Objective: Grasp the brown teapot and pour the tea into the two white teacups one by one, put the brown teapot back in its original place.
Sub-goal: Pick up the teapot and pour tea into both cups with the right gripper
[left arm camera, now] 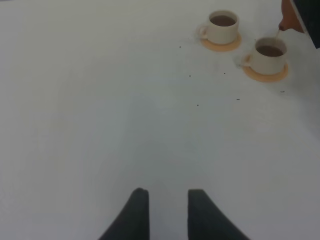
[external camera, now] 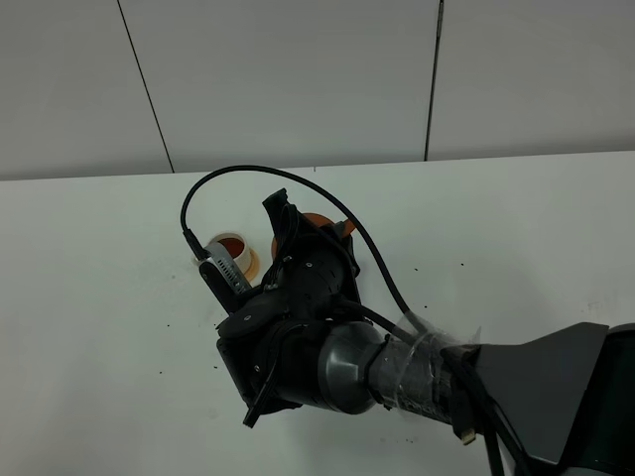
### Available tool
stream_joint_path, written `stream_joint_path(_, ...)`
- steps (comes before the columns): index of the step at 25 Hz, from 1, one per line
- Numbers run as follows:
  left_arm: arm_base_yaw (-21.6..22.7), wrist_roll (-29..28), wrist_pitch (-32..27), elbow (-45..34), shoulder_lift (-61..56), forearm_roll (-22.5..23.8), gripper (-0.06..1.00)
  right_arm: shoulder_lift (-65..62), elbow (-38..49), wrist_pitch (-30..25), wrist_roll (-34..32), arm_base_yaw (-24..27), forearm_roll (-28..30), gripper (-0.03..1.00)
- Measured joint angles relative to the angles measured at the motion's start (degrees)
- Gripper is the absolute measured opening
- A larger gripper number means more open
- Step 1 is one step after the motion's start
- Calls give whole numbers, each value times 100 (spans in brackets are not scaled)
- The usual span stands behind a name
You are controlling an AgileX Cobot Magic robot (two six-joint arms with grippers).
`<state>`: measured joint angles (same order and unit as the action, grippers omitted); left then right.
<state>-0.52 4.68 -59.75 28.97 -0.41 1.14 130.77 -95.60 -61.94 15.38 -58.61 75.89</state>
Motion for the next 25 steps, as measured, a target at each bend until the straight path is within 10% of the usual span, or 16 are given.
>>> stream_joint_path(25, 0, 0, 0, 0, 0, 0, 26, 0, 0, 23, -50, 0, 23, 10)
